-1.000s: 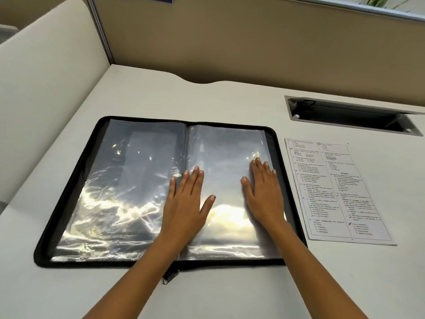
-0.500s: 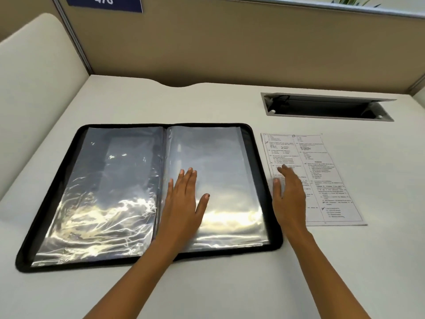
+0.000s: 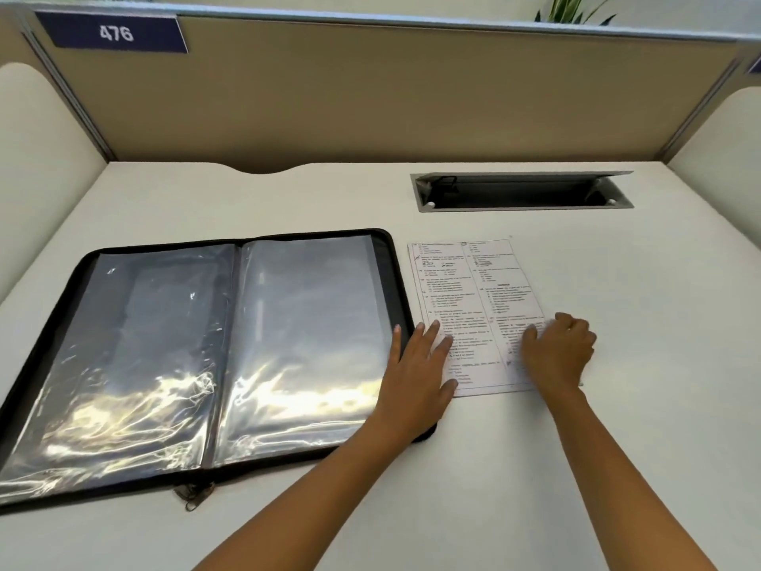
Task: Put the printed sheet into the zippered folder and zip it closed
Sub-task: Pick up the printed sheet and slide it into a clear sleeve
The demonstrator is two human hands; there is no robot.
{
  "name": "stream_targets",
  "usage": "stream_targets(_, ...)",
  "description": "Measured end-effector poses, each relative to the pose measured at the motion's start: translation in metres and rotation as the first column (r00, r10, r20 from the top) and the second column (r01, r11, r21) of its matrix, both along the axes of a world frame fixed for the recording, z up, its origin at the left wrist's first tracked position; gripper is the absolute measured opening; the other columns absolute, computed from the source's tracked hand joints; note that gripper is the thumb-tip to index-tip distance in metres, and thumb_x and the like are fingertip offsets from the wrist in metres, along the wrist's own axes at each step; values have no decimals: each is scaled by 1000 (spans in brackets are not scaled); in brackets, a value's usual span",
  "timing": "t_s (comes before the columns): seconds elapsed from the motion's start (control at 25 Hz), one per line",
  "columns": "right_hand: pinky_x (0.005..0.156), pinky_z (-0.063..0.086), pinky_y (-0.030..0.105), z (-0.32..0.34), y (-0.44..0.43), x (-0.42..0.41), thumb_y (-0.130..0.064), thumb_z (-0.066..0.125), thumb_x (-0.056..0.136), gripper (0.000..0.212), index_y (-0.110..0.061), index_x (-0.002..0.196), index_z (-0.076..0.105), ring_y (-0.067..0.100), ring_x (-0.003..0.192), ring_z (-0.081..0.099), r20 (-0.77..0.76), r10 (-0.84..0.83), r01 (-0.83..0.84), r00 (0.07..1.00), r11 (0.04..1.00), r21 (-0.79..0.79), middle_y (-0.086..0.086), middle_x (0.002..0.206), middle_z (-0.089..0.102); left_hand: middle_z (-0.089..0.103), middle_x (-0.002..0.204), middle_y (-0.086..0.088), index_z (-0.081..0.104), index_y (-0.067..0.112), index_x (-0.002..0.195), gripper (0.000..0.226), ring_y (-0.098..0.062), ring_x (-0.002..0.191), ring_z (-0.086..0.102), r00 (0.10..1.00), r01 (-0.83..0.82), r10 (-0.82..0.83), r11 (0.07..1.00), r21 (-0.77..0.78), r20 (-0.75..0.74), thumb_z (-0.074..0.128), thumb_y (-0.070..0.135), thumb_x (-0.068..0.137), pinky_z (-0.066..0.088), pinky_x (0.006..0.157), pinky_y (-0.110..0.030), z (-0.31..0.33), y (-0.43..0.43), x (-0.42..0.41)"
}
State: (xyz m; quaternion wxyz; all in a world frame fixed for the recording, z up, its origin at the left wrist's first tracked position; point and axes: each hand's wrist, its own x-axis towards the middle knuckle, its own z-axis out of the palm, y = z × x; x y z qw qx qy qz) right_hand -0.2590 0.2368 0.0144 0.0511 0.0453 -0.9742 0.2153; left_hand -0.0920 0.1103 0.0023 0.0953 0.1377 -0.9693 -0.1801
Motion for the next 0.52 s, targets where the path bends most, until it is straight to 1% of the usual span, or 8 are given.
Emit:
stream_targets(0.16, 94, 35, 46, 3, -2, -5, -19, 57, 89, 45, 12, 121, 47, 44, 113, 42, -8, 18, -18, 1000, 1000, -9, 32, 122, 48, 17, 159, -5, 23, 21, 148, 62, -21, 147, 11, 998, -60, 60, 998, -8, 31, 38, 49, 95, -21, 113, -43, -10, 12, -8)
stream_targets(0.24, 95, 37, 47, 7, -4, -9, -22, 58, 88, 45, 11, 117, 49, 45, 113, 44, 39, -35, 37, 999, 998, -48, 31, 120, 50, 19, 158, -3, 25, 23, 148, 62, -20, 146, 14, 997, -68, 68, 998, -13, 31, 38, 50, 94, -19, 113, -41, -12, 12, -10)
stream_targets(0.32, 94, 42, 47, 11, -5, -17, -25, 58, 87, 43, 10, 111, 53, 45, 110, 49, 102, -88, 99, 991, 989, -107, 31, 116, 55, 21, 158, -3, 27, 23, 147, 62, -19, 145, 16, 997, -72, 73, 997, -18, 25, 39, 51, 93, -15, 114, -40, -14, 11, -10)
stream_targets(0.44, 89, 49, 46, 18, -1, -34, -30, 57, 86, 41, 9, 100, 59, 44, 101, 57, 207, -106, 136, 972, 981, -136, 27, 107, 63, 20, 158, -2, 27, 24, 147, 62, -19, 145, 16, 997, -73, 73, 997, -14, 27, 39, 51, 93, -12, 115, -40, -13, 12, -11)
stream_targets(0.52, 88, 48, 45, 20, 1, -40, -35, 56, 87, 43, 6, 99, 60, 43, 100, 57, 262, -105, 153, 959, 973, -172, 25, 108, 63, 18, 158, -2, 25, 24, 147, 62, -18, 146, 14, 996, -75, 75, 997, -18, 40, 39, 51, 93, -12, 116, -41, -13, 12, -11)
